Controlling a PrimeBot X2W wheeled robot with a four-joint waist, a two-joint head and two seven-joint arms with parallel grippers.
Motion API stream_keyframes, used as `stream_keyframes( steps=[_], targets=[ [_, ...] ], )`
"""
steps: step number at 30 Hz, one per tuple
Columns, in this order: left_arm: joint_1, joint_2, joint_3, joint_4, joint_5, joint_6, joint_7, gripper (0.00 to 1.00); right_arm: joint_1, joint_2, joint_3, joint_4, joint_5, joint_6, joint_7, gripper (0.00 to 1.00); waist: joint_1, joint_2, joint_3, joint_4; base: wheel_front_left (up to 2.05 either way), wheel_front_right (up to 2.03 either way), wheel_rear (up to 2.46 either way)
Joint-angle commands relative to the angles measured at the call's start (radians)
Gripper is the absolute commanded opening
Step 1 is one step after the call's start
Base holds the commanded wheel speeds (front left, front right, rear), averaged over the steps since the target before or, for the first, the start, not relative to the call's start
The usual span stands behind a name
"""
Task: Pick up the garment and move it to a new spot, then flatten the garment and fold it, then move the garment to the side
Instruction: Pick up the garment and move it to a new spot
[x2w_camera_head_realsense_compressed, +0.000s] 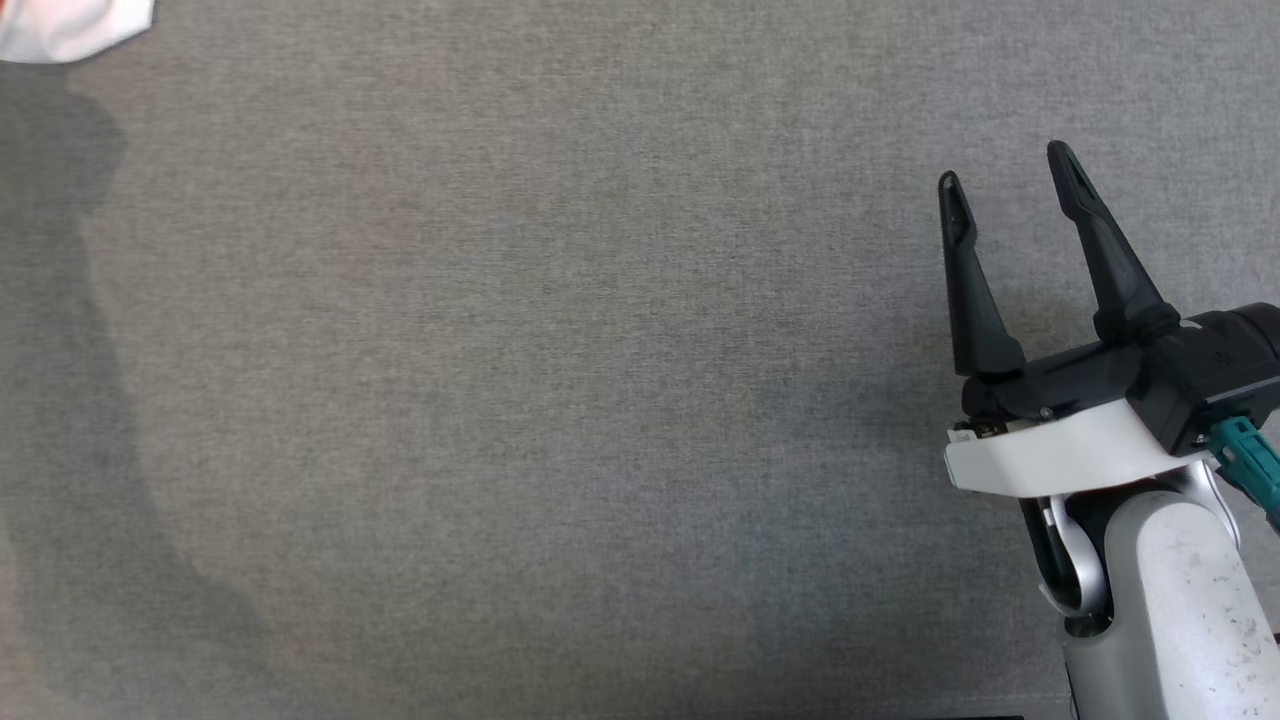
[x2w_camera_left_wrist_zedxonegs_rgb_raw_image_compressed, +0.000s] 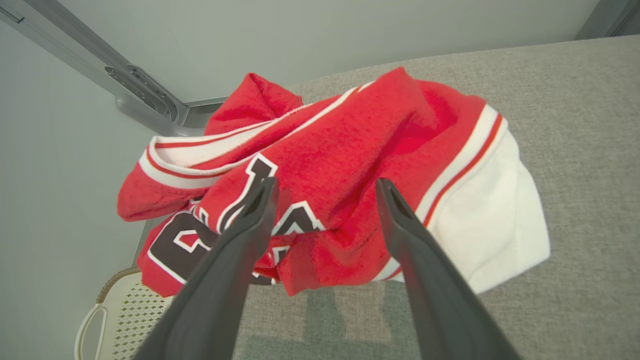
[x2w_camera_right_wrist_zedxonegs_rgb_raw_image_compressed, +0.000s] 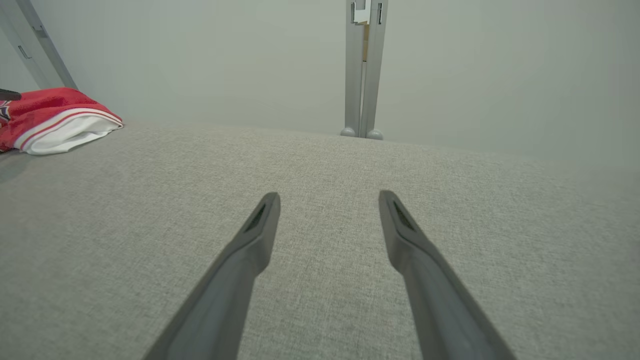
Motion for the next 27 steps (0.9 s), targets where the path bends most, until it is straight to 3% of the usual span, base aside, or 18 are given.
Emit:
stream_keyframes(
  steps=[1,6,7,9,17,27],
  targets=[
    [-0.026,0.008,-0.003,0.017,0.007,0.002,0.006,1.00,-0.009,-0.001,-0.002,-0.005,0.002,-0.001,-0.009,1.00,-0.0003,0.0000,0.090,-0.084,0.00,0.00,0.00],
    [-0.034,0.012,-0.012,0.086,0.002,-0.001,0.028,1.00,-0.014,-0.001,-0.005,0.002,0.006,-0.001,-0.017,1.00,-0.0003,0.0000,0.093,-0.091,0.00,0.00,0.00],
    [-0.032,0.009,-0.016,0.096,-0.001,-0.004,0.035,0.70,-0.016,-0.001,-0.006,0.003,0.006,-0.001,-0.018,1.00,-0.0003,0.0000,0.092,-0.092,0.00,0.00,0.00],
    [-0.029,0.001,-0.024,0.110,0.001,-0.007,0.033,0.00,-0.019,-0.001,-0.010,0.008,0.006,-0.001,-0.018,1.00,-0.0003,0.0000,0.087,-0.091,0.00,0.00,0.00],
    [-0.045,0.012,-0.058,0.127,0.041,-0.009,-0.037,0.00,-0.022,-0.001,-0.019,0.045,0.015,-0.001,-0.043,1.00,-0.0003,0.0000,0.001,-0.083,0.00,0.00,0.00],
    [-0.048,0.016,-0.145,0.082,0.087,-0.035,-0.102,0.00,0.027,-0.001,-0.025,0.168,0.051,-0.001,-0.081,1.00,-0.0003,0.0000,-0.261,-0.104,0.00,0.00,0.00]
  ],
)
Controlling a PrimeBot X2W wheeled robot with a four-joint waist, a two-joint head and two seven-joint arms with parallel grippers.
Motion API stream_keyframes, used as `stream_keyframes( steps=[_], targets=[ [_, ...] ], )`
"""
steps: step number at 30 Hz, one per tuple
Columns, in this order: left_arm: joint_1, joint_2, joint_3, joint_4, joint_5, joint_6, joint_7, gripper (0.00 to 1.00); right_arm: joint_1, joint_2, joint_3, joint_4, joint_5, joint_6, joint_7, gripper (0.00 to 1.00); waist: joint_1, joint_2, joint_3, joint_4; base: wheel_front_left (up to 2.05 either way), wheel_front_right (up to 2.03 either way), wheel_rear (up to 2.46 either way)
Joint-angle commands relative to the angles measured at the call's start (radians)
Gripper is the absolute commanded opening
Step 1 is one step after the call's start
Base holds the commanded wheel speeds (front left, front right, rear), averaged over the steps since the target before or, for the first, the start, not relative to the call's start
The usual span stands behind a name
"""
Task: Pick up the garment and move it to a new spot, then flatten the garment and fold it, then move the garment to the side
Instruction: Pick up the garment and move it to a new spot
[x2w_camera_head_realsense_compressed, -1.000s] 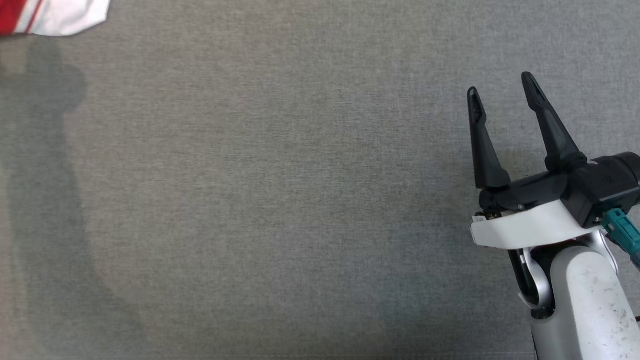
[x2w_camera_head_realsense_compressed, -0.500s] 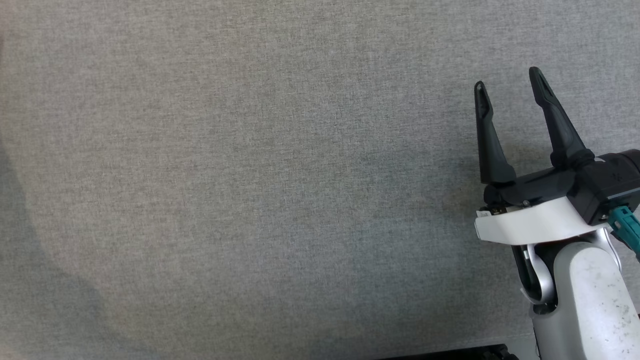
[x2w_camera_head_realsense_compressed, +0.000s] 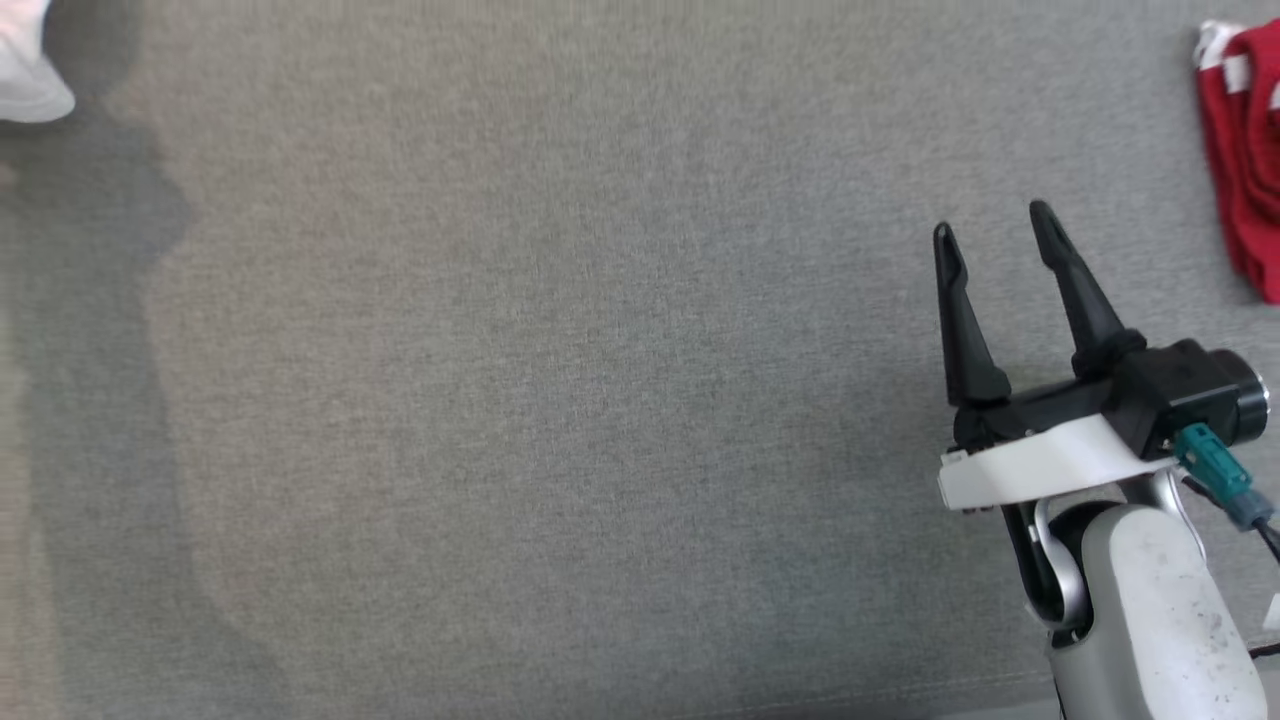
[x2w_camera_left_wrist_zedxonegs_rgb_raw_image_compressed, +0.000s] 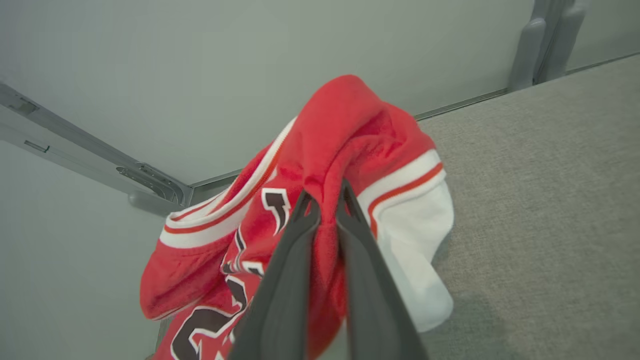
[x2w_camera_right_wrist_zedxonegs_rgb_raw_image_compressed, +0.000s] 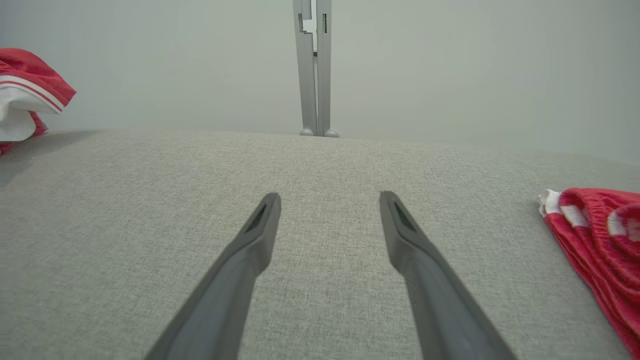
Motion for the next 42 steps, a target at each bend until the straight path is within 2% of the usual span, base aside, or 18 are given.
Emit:
stream_keyframes(
  steps=[1,4,8,13,20,24,26,30,34,40,42],
  targets=[
    [0.000,0.003,-0.017,-0.017,0.012,-0.007,-0.006,0.00,0.026,-0.002,-0.003,0.019,0.009,-0.001,-0.010,1.00,-0.0001,-0.0001,-0.175,-0.019,0.00,0.00,0.00],
    [0.014,-0.016,-0.052,-0.054,-0.002,-0.012,-0.006,0.00,0.058,-0.002,-0.009,0.058,0.022,-0.001,-0.018,1.00,-0.0001,-0.0001,-0.261,-0.035,0.00,0.00,0.00],
    [0.054,-0.068,-0.082,-0.112,-0.070,-0.015,-0.015,0.00,0.103,-0.002,-0.016,0.108,0.039,-0.001,-0.027,1.00,-0.0001,-0.0001,-0.381,-0.071,0.00,0.00,0.00],
    [0.096,-0.161,-0.130,-0.211,-0.173,-0.015,-0.030,0.00,0.162,-0.002,-0.035,0.135,0.036,-0.001,-0.022,1.00,-0.0001,-0.0001,-0.488,-0.110,0.00,0.00,0.00],
    [0.129,-0.352,-0.128,-0.290,-0.289,-0.015,-0.089,0.00,0.200,-0.002,-0.048,0.134,0.054,-0.001,-0.025,1.00,-0.0001,-0.0001,-0.503,-0.141,0.00,0.00,0.00],
    [0.208,-0.450,-0.130,-0.272,-0.332,0.004,-0.147,0.00,0.208,-0.002,-0.042,0.145,0.070,-0.001,-0.033,1.00,-0.0001,-0.0001,-0.475,-0.141,0.00,0.00,0.00],
    [0.269,-0.480,-0.122,-0.240,-0.361,0.021,-0.189,0.00,0.202,-0.002,-0.038,0.154,0.078,-0.001,-0.041,1.00,-0.0001,-0.0001,-0.453,-0.139,0.00,0.00,0.00],
    [0.392,-0.516,-0.127,-0.135,-0.383,0.059,-0.279,0.00,0.168,-0.002,-0.028,0.171,0.089,-0.001,-0.059,1.00,-0.0001,-0.0001,-0.399,-0.139,0.00,0.00,0.00],
    [0.469,-0.522,-0.127,-0.004,-0.374,0.094,-0.358,0.00,0.137,-0.002,-0.025,0.196,0.093,-0.001,-0.078,1.00,-0.0001,-0.0001,-0.347,-0.138,0.00,0.00,0.00],
    [0.491,-0.509,-0.093,0.105,-0.365,0.123,-0.408,0.00,0.109,-0.002,-0.034,0.228,0.081,-0.001,-0.096,1.00,-0.0001,-0.0001,-0.308,-0.111,0.00,0.00,0.00],
    [0.496,-0.509,-0.083,0.121,-0.363,0.121,-0.413,0.00,0.106,-0.002,-0.033,0.238,0.077,-0.001,-0.102,1.00,-0.0001,-0.0001,-0.308,-0.101,0.00,0.00,0.00]
  ],
)
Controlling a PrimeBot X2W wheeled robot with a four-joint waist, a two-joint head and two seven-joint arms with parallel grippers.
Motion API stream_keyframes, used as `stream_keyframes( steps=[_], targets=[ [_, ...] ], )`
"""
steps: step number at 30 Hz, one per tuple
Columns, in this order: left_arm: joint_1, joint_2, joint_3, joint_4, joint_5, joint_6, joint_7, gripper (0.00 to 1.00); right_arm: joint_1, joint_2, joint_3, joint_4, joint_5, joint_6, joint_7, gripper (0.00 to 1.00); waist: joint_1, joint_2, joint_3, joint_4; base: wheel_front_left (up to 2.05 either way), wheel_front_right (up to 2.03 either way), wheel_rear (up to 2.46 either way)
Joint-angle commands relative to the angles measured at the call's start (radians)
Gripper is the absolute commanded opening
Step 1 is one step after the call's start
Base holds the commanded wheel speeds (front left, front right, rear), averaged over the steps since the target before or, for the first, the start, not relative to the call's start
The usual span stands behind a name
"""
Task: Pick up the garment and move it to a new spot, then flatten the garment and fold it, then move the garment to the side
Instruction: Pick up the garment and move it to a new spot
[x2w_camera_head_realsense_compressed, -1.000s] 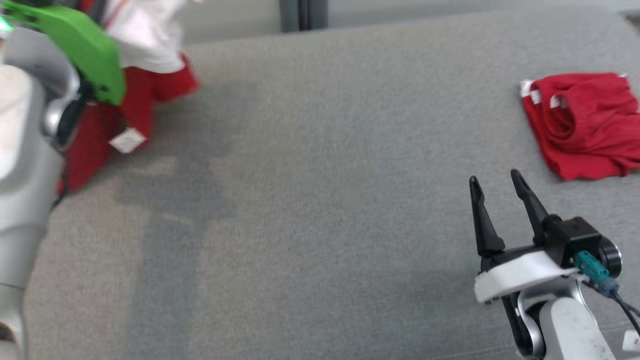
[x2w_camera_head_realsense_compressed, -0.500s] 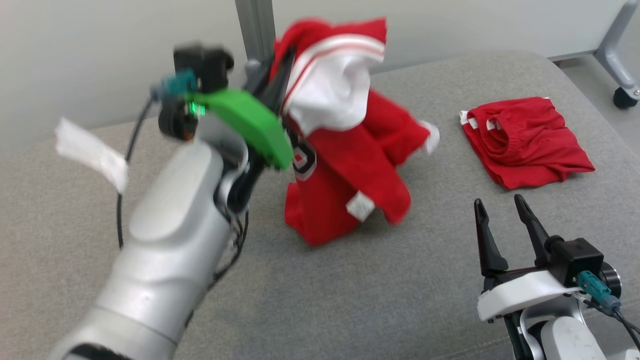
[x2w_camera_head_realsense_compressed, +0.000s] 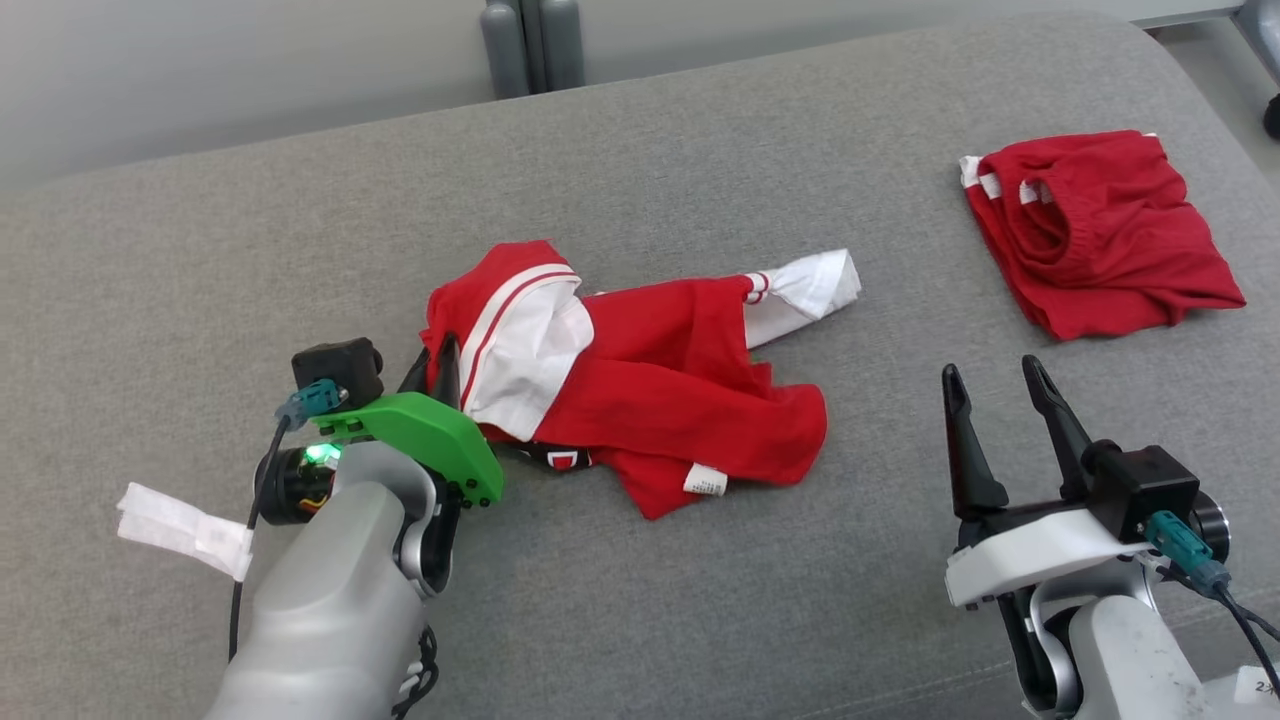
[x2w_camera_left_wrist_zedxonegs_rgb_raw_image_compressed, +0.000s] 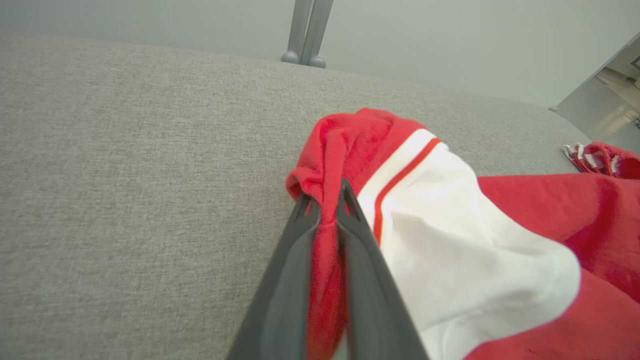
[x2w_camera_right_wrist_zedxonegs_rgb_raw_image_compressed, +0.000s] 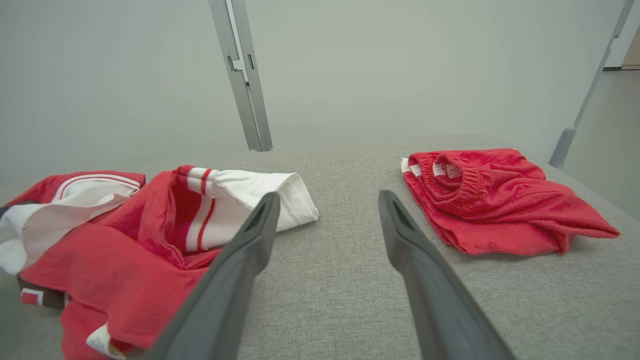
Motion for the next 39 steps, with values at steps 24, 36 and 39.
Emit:
stream_keyframes(
  steps=[24,36,39],
  targets=[
    [0.254,-0.011,0.145,-0.304,0.261,-0.034,-0.007,1.00,0.057,-0.002,-0.018,0.059,-0.046,-0.002,-0.005,1.00,0.0001,-0.0001,-0.210,0.177,0.00,0.00,0.00],
    [0.566,-0.007,0.312,-0.572,0.325,0.031,-0.007,1.00,0.121,-0.002,-0.015,0.062,-0.025,-0.002,-0.016,1.00,0.0001,-0.0001,-0.250,0.223,0.00,0.00,0.00],
    [0.632,-0.012,0.333,-0.626,0.348,0.043,-0.007,1.00,0.143,-0.002,-0.014,0.062,-0.021,-0.002,-0.017,1.00,0.0001,-0.0001,-0.254,0.228,0.00,0.00,0.00]
  ],
)
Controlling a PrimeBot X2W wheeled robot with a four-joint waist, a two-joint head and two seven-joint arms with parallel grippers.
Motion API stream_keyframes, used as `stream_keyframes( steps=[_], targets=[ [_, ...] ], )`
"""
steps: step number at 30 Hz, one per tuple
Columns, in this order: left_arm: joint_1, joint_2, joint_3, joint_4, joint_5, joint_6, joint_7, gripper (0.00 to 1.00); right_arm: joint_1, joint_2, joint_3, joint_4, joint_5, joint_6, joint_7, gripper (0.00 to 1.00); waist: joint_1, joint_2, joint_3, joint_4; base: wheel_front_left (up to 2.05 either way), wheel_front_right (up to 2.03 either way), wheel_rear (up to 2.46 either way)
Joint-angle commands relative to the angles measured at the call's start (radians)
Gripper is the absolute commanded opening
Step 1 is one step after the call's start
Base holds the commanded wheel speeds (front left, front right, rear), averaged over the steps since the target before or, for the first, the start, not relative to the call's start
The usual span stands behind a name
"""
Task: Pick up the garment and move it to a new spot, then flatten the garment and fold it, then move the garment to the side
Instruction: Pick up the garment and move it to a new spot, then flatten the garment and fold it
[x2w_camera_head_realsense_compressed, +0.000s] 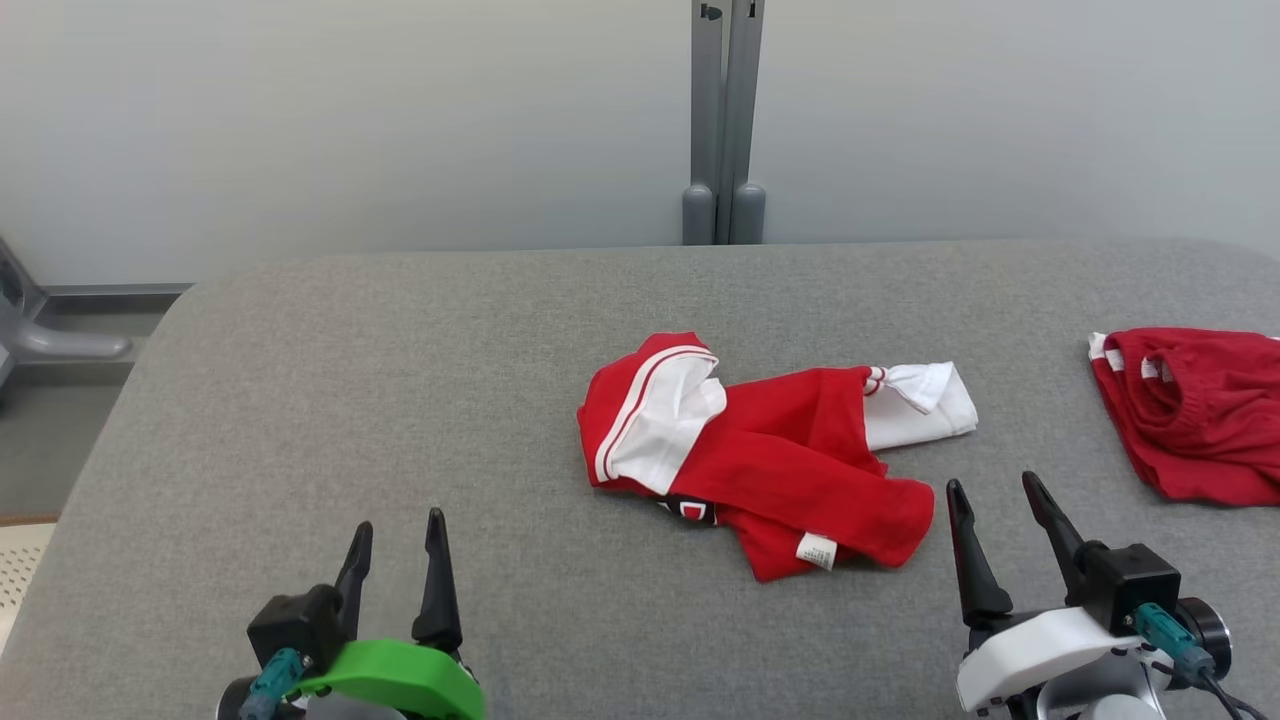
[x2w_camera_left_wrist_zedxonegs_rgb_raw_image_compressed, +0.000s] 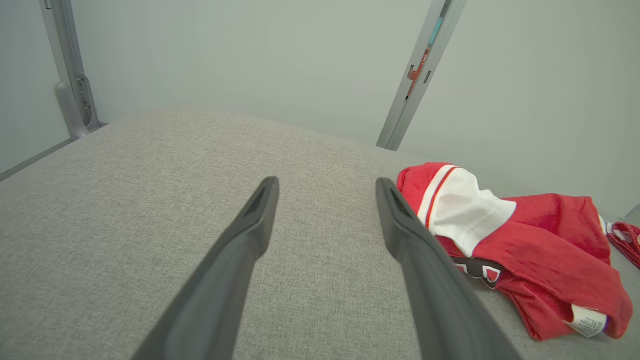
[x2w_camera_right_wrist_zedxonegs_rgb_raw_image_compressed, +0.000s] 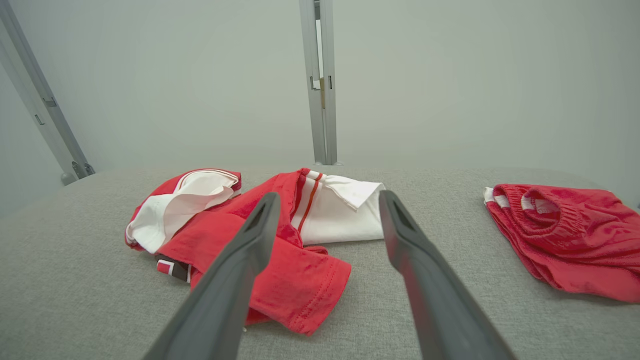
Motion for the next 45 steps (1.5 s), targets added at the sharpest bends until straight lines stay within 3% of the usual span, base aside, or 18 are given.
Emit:
stream_keyframes(
  steps=[1,7,30,36,45],
  targets=[
    [0.024,-0.001,0.004,-0.016,0.016,0.007,0.000,1.00,0.017,-0.003,-0.001,0.000,0.006,-0.002,-0.004,1.00,0.0001,0.0000,-0.004,0.005,0.00,0.00,0.00],
    [0.070,-0.003,-0.013,-0.060,0.060,0.022,0.000,1.00,0.033,-0.003,0.001,0.006,0.018,-0.002,-0.009,1.00,0.0001,0.0000,-0.007,0.009,0.00,0.00,0.00],
    [0.014,0.000,-0.053,-0.062,0.068,0.024,0.014,1.00,0.006,-0.003,0.002,0.009,0.009,-0.002,-0.008,1.00,0.0001,0.0000,0.023,-0.008,0.00,0.00,0.00],
    [-0.082,-0.003,-0.134,-0.041,0.099,-0.018,0.077,1.00,-0.020,-0.003,0.020,0.003,0.007,-0.002,0.003,1.00,0.0001,0.0000,0.066,-0.077,0.00,0.00,0.00],
    [-0.279,-0.008,-0.257,0.119,0.092,-0.068,0.177,1.00,-0.068,-0.003,0.033,0.001,0.004,-0.002,0.002,1.00,0.0001,0.0000,0.161,-0.224,0.00,0.00,0.00]
  ],
)
